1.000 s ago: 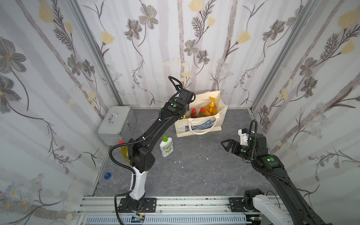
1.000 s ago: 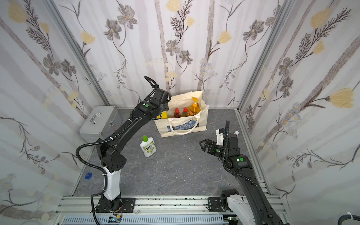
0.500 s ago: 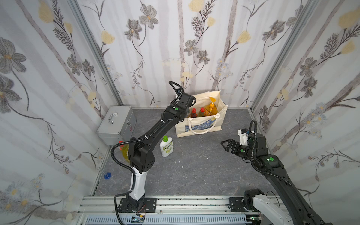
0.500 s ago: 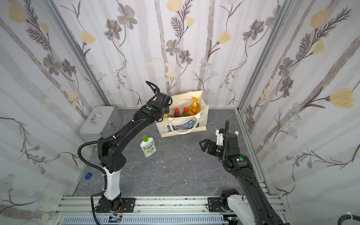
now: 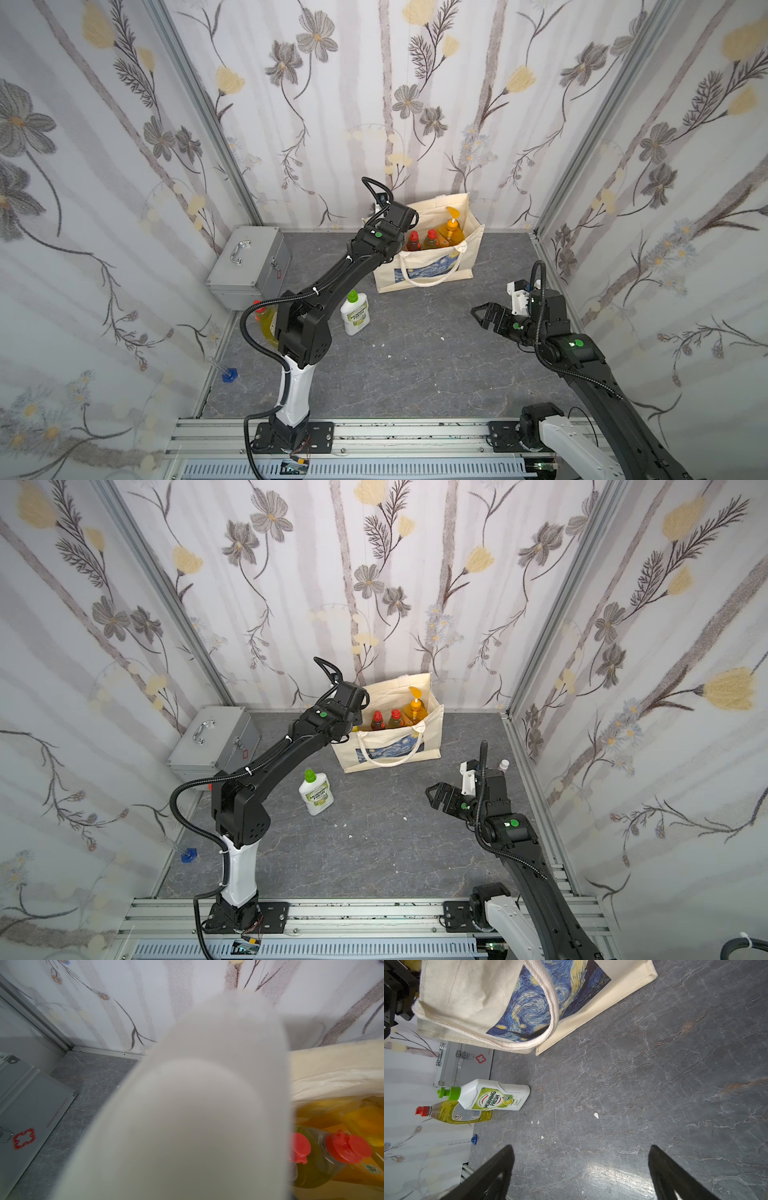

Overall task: Pack dish soap into the shopping bag
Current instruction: Place the bottle of dish soap in the shopping bag.

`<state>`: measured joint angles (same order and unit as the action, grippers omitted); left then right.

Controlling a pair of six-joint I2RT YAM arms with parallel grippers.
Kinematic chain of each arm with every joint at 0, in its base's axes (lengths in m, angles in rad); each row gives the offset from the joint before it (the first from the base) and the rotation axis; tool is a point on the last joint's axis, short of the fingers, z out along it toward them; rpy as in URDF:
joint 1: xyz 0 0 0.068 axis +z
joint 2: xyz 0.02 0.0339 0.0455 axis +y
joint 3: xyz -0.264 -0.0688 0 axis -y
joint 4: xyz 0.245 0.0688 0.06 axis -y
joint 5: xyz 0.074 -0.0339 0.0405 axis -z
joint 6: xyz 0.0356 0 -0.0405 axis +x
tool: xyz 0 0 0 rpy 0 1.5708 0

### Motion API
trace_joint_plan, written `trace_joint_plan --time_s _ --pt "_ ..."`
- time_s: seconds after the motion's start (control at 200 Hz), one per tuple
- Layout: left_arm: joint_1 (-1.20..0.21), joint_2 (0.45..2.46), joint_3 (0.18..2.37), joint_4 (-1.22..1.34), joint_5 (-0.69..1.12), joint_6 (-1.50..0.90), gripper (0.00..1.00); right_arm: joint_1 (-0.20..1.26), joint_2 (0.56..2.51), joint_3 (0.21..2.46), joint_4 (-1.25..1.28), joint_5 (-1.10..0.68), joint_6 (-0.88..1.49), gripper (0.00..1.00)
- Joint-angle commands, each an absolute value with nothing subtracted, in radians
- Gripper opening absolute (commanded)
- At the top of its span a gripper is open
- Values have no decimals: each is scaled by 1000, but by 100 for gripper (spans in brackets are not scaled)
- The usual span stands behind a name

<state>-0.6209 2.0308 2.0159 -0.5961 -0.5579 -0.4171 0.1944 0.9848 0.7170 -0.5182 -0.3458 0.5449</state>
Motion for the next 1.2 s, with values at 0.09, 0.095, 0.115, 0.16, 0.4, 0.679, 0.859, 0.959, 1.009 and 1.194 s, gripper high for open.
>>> trace_joint_plan --time_s 0.09,0.095,0.115,0.16,0.4,0.679,0.859,0.959,1.009,1.194 --pt "-620 2030 2022 -468 -647 -410 36 191 974 707 -500 -338 537 100" --pt "-621 2030 2022 -469 -648 -410 36 191 974 706 -500 -338 537 100" --pt "-620 2031 2022 -472 -649 -412 36 189 974 706 -500 -339 537 100" --pt "-620 2033 2018 -474 -649 -413 36 191 973 703 -500 -339 535 100" --pt "-621 2034 1970 -463 -650 -416 35 190 961 695 -503 -339 535 100" --pt "-621 2039 1926 -443 -655 -425 36 190 961 692 -505 -340 534 100" --pt "-619 2043 1915 -439 -660 -428 36 190 962 692 -505 -339 535 100" --pt "-617 2043 1914 -432 -660 -431 38 190 962 693 -506 -340 535 100" --pt "-617 2043 1913 -429 -660 -429 40 190 961 693 -506 -340 535 100" --pt "-614 2042 1920 -423 -651 -418 49 190 962 692 -505 -340 535 100"
